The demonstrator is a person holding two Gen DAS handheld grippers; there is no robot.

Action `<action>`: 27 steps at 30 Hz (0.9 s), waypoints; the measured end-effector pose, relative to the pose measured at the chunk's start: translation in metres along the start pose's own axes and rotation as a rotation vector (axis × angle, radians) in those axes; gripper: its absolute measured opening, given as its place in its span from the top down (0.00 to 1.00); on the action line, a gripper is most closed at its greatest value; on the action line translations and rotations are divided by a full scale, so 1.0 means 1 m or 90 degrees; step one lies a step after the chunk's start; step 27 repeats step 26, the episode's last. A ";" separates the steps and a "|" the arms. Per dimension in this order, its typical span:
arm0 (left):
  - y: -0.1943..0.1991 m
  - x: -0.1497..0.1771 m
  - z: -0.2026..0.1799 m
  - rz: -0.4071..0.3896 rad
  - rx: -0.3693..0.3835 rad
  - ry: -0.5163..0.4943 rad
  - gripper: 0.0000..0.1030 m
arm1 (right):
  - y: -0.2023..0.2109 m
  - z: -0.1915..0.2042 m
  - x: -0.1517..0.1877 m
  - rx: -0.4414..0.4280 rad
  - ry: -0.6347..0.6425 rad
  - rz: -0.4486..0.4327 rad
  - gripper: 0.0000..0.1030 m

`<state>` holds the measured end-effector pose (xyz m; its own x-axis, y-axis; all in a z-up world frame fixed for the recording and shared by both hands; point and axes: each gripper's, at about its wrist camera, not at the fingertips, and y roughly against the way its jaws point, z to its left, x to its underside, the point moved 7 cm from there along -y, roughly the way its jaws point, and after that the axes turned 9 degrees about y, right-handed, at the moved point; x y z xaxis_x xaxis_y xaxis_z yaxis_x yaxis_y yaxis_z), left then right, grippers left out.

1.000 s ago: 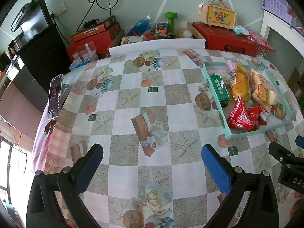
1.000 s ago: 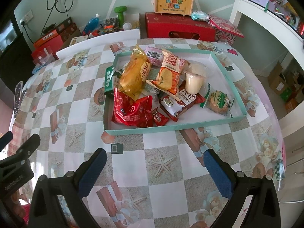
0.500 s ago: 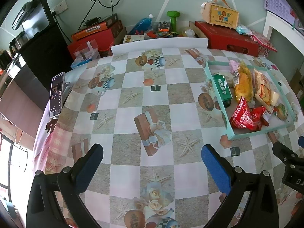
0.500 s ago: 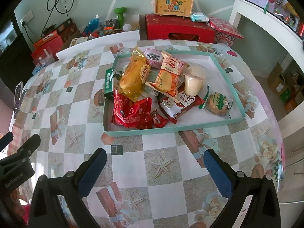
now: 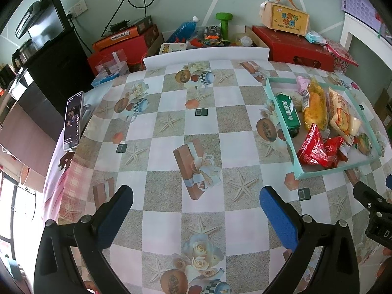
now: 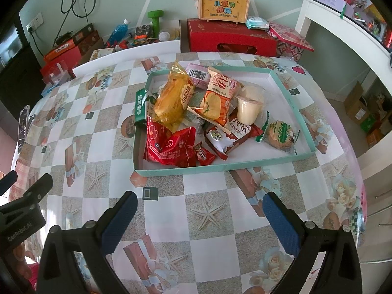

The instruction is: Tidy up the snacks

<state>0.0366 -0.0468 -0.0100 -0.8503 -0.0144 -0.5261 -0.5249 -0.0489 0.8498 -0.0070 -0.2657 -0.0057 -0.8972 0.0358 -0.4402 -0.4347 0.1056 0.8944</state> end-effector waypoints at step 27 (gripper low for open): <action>-0.004 0.000 0.004 0.002 -0.008 0.010 0.00 | -0.001 -0.003 -0.001 0.005 0.000 0.001 0.00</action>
